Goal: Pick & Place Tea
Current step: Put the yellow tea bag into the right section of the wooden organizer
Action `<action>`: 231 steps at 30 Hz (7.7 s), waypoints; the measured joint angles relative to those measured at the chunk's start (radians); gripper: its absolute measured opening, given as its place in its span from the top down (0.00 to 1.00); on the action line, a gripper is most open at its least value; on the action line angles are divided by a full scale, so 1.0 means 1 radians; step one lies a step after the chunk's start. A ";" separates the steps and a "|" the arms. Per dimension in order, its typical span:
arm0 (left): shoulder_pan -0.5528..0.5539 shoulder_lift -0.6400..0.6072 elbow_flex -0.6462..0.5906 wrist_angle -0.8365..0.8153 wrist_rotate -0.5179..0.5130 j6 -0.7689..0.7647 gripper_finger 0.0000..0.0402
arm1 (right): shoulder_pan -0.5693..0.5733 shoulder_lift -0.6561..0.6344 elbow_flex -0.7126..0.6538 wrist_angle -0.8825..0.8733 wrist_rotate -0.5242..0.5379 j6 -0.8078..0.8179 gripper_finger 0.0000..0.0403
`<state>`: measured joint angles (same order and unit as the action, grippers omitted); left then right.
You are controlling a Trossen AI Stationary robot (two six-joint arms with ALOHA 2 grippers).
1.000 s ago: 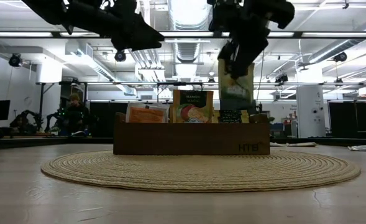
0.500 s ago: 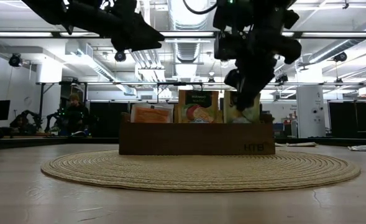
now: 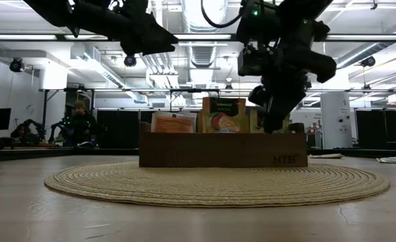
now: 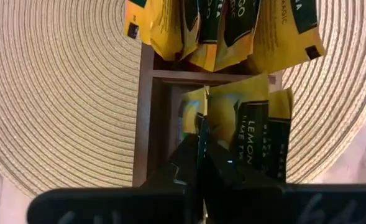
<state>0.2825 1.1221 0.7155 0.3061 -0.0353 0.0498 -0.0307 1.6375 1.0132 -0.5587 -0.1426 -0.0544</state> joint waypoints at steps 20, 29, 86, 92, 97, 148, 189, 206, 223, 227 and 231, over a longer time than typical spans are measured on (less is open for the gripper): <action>0.000 0.001 -0.001 -0.038 0.001 -0.001 0.45 | -0.001 0.001 0.124 -0.155 0.045 -0.035 0.63; 0.000 0.001 -0.002 -0.072 0.001 0.001 0.45 | -0.040 -0.018 0.244 -0.254 0.106 -0.101 0.46; 0.005 0.000 -0.099 -0.052 -0.029 -0.122 0.45 | -0.690 0.357 0.494 -0.156 -0.009 -0.233 0.97; 0.005 -0.001 -0.099 0.048 -0.115 -0.141 0.45 | -0.552 0.167 0.381 0.111 -0.009 -0.246 0.97; 0.005 -0.001 -0.099 0.163 -0.178 -0.137 0.45 | -0.386 -0.027 0.139 0.609 0.255 -0.268 0.97; 0.004 0.082 0.136 -0.146 -0.075 0.130 1.00 | -0.124 -0.113 0.002 0.954 0.531 -0.283 0.66; -0.126 0.205 0.443 -0.747 -0.037 0.266 0.99 | -0.129 0.011 0.217 0.467 0.145 -0.277 0.97; -0.128 0.093 0.440 -0.802 -0.232 0.158 0.49 | -0.131 -0.118 0.159 0.453 0.142 -0.256 0.98; -0.124 -0.025 -0.145 0.628 0.069 -0.013 0.49 | -0.133 -0.142 -0.415 1.900 0.138 -0.090 0.98; -0.120 0.018 -0.115 0.597 0.072 -0.032 0.49 | -0.136 -0.090 -0.386 1.908 0.117 -0.029 0.97; -0.120 0.065 -0.025 0.476 0.107 -0.024 0.49 | -0.136 -0.037 -0.327 1.901 0.066 0.022 0.97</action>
<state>0.1627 1.1872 0.6901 0.7824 0.0719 0.0256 -0.1665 1.6003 0.6860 1.3424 -0.0763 -0.0324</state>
